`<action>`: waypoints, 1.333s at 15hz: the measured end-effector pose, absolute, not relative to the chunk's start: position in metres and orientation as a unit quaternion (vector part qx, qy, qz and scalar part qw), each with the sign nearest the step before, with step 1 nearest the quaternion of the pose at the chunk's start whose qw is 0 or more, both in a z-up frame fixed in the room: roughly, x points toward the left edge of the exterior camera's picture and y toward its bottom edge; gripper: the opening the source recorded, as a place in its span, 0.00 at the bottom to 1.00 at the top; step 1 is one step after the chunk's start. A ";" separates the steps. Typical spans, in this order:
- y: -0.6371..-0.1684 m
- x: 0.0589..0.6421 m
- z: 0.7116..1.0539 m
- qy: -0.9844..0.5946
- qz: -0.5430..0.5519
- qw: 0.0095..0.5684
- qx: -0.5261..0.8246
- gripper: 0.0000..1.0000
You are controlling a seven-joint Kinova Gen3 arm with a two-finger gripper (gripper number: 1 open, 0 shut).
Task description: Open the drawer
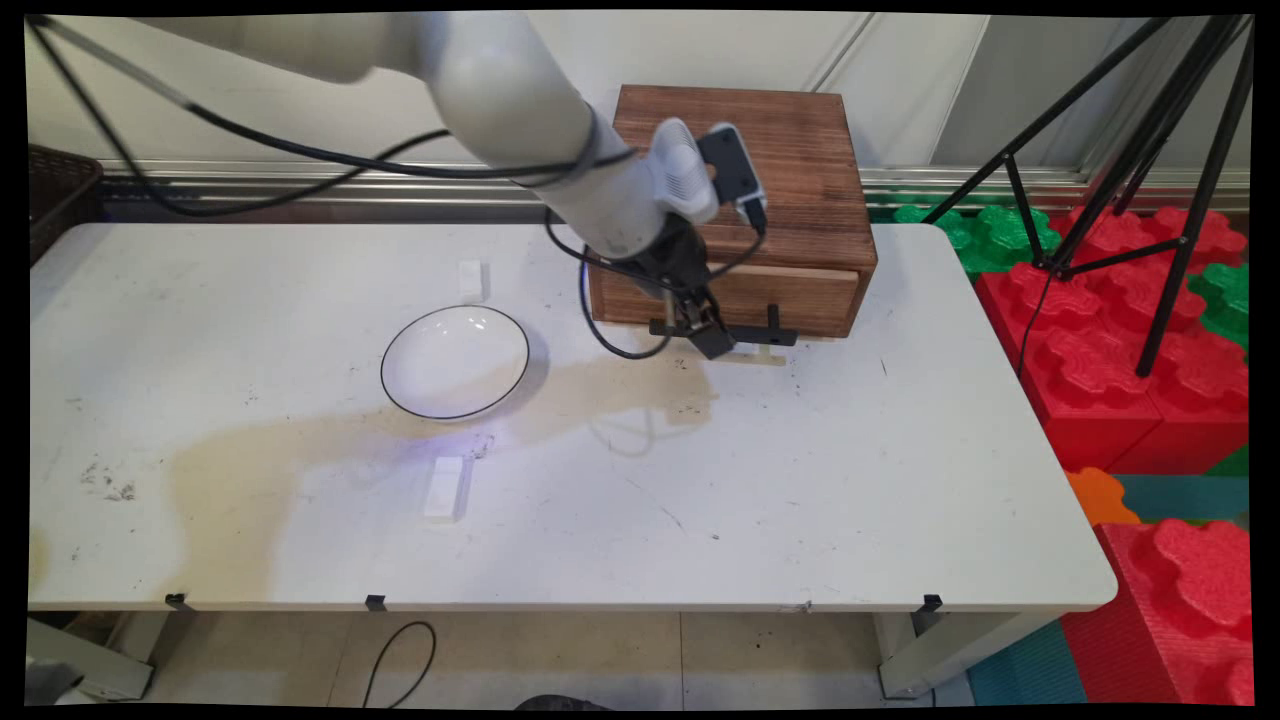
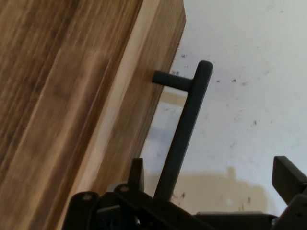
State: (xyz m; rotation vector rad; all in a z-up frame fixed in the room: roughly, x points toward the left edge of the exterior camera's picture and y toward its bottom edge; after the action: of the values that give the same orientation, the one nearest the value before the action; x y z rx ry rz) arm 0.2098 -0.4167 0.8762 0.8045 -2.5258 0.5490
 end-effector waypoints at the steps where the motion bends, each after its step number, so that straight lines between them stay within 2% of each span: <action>1: -0.422 0.206 0.870 -0.912 0.196 0.214 0.289 1.00; 20: -0.472 0.171 0.794 -0.923 0.168 0.204 0.281 1.00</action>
State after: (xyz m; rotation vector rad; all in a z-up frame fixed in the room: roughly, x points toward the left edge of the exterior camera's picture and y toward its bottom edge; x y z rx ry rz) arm 0.1706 -0.4724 0.7942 0.7829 -2.5730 0.4678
